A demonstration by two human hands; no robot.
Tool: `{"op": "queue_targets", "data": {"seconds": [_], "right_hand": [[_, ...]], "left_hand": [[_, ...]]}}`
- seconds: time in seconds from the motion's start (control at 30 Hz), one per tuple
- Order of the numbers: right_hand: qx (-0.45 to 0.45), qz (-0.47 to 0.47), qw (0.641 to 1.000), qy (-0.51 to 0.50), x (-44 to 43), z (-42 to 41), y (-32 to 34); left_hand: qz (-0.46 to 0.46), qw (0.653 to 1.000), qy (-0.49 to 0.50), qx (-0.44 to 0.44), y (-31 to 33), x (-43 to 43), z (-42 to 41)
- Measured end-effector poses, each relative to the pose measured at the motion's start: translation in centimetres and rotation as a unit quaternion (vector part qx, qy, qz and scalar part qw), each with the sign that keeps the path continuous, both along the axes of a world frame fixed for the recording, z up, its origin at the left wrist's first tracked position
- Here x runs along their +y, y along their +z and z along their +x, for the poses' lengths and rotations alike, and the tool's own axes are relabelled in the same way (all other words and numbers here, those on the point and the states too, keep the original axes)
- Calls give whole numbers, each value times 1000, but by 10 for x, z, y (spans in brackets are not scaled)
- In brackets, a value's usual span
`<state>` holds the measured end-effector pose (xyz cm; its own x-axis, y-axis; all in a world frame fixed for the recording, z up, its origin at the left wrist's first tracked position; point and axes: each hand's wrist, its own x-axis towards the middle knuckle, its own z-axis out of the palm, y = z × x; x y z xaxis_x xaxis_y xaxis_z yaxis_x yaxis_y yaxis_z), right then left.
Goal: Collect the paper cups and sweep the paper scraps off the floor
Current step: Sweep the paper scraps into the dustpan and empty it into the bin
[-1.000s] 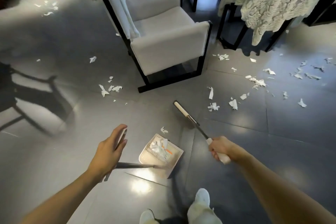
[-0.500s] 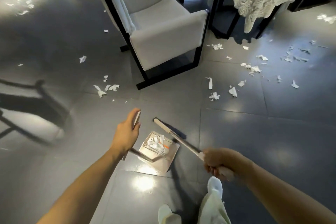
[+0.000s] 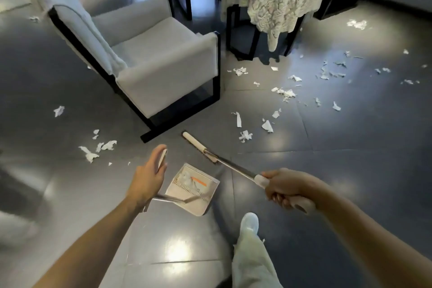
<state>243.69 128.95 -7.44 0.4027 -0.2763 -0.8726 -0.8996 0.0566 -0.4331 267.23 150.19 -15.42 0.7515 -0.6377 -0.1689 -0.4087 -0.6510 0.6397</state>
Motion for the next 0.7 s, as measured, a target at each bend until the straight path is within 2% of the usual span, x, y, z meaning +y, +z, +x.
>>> {"op": "queue_targets", "data": {"seconds": [0.27,0.47,0.6,0.7], "right_hand": [[-45,-113,985,-121,-153,32,-36],[-15,-195,975,-103,-229,22,-79],[7,-205,968,-148,-272,28,-106],[6,-208,960,-189,-299,46,-121]], "left_hand": [[-23,998,-44,-43,11,-127,47],[-27,996,-66,-57,8,-200,77],[-26,994,-101,-20,-1,-251,105],[-10,989,-142,-32,-7,-281,127]]}}
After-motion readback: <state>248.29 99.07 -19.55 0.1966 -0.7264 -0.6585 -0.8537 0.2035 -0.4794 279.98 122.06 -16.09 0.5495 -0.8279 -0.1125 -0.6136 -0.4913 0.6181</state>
